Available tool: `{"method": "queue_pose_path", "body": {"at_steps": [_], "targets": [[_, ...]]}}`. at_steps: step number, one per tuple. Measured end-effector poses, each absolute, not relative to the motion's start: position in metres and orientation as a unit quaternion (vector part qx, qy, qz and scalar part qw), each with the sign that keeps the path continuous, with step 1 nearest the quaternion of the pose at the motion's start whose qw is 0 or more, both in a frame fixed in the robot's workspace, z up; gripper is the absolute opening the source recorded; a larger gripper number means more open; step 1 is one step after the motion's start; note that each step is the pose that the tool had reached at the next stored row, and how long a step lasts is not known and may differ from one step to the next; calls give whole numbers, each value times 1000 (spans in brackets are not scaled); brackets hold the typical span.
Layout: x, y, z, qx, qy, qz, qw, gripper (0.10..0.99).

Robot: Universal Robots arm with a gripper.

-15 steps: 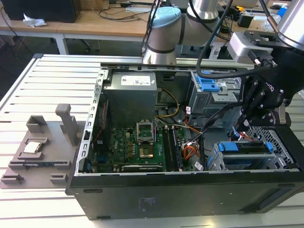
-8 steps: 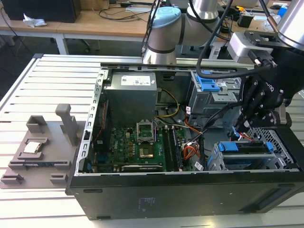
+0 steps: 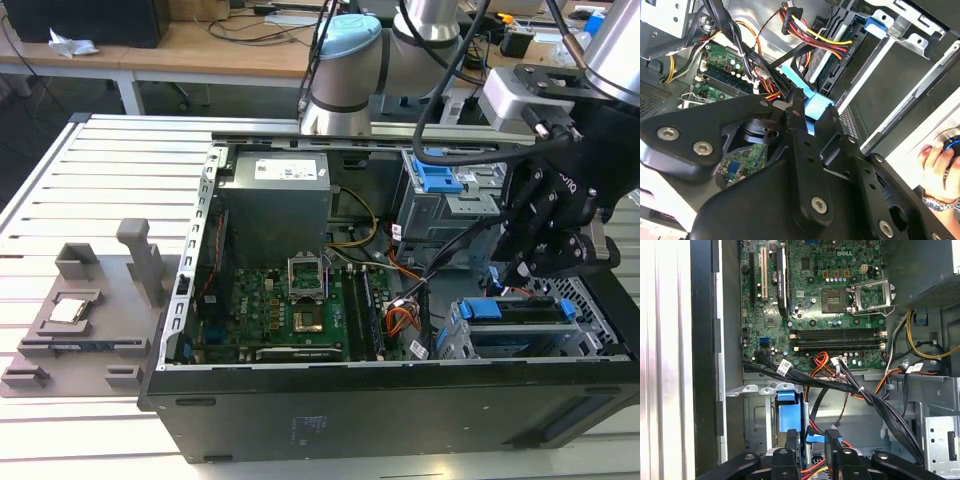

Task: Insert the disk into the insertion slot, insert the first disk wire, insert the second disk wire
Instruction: 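Insert the second disk wire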

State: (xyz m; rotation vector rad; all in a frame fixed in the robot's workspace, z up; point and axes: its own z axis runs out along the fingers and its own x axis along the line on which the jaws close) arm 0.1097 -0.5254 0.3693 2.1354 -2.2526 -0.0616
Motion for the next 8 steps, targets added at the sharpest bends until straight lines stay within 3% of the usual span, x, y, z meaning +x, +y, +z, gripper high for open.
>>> {"method": "queue_pose_path", "body": {"at_steps": [8], "targets": [[110, -525, 369, 619, -785, -21, 17, 361]]}}
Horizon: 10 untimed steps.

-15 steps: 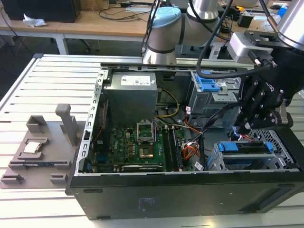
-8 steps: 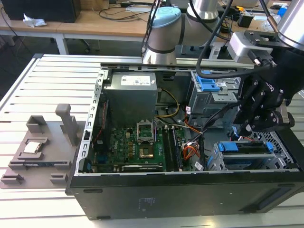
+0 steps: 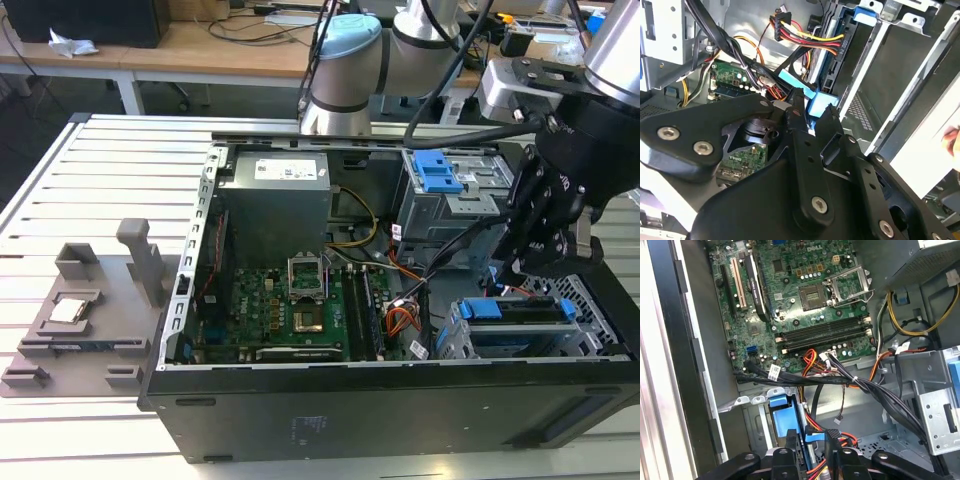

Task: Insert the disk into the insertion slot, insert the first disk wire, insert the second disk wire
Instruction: 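Insert the second disk wire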

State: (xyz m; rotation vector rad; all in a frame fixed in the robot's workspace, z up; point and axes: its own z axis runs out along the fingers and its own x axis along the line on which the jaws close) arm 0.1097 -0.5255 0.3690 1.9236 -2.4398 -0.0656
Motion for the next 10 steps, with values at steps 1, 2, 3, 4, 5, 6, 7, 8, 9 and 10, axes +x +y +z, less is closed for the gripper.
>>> {"method": "queue_pose_path", "body": {"at_steps": [1, 2, 3, 4, 5, 6, 7, 8, 9, 10], "targets": [[110, -525, 369, 619, -785, -21, 17, 361], [110, -525, 369, 619, -785, -21, 17, 361], [110, -525, 369, 619, -785, -21, 17, 361], [110, -525, 369, 619, -785, -21, 17, 361], [110, -525, 368, 619, -785, -21, 17, 361], [110, -525, 367, 619, -785, -21, 17, 361], [110, -525, 367, 619, -785, -21, 17, 361], [110, -525, 367, 619, -785, -21, 17, 361], [110, -525, 366, 619, -785, -21, 17, 361], [110, -525, 365, 619, -785, -21, 17, 361]]}}
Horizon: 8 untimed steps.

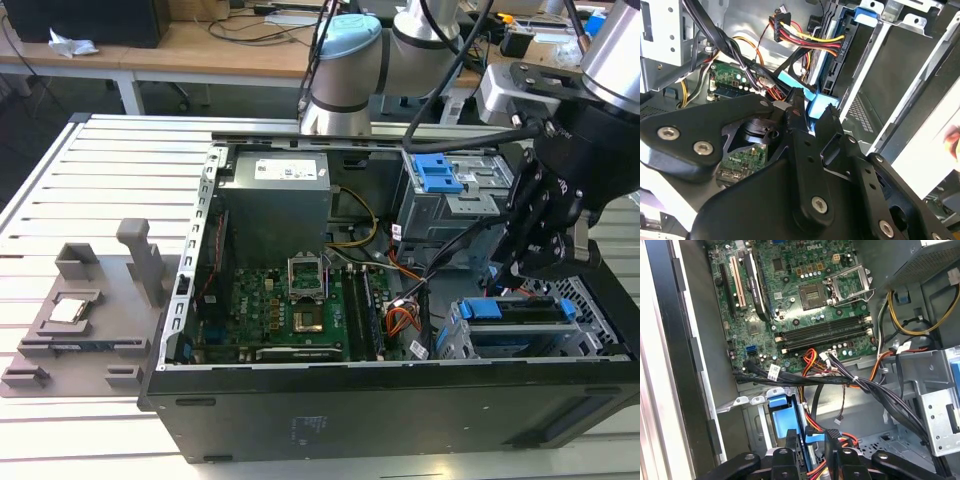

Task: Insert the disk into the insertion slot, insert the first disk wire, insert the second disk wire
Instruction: 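Insert the second disk wire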

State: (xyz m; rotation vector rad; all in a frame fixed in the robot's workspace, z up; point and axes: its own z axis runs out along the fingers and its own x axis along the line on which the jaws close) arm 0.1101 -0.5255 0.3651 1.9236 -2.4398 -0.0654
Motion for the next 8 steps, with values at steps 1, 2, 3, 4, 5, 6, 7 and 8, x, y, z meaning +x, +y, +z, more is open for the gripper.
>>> {"method": "queue_pose_path", "body": {"at_steps": [1, 2, 3, 4, 5, 6, 7, 8], "targets": [[110, -525, 365, 619, -785, -21, 17, 361], [110, -525, 364, 619, -785, -21, 17, 361], [110, -525, 363, 619, -785, -21, 17, 361], [110, -525, 362, 619, -785, -21, 17, 361], [110, -525, 361, 618, -786, -21, 17, 361], [110, -525, 360, 618, -786, -21, 17, 361], [110, -525, 359, 617, -786, -21, 17, 361], [111, -525, 358, 617, -786, -21, 17, 361]]}}
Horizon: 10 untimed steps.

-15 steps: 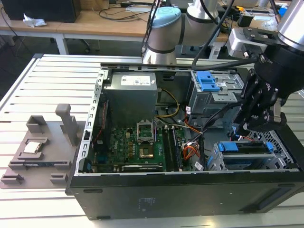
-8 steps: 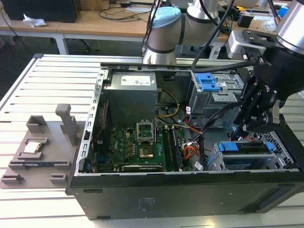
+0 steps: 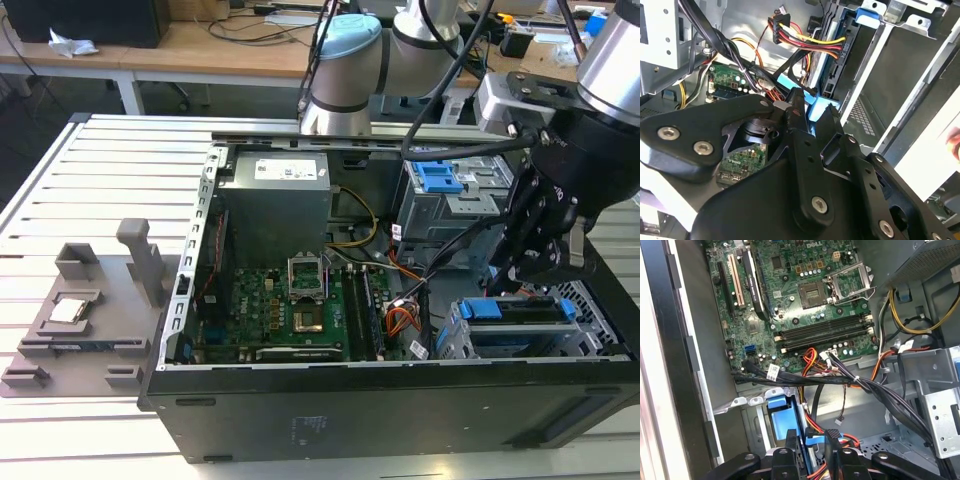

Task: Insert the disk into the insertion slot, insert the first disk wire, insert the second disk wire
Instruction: 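Insert the second disk wire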

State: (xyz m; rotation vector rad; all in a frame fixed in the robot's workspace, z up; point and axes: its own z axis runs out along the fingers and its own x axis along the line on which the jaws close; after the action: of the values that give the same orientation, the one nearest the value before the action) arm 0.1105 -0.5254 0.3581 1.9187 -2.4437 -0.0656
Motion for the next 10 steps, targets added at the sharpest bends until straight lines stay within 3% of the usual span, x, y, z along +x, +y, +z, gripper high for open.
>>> {"method": "queue_pose_path", "body": {"at_steps": [10], "targets": [[112, -525, 346, 617, -787, -20, 18, 361]]}}
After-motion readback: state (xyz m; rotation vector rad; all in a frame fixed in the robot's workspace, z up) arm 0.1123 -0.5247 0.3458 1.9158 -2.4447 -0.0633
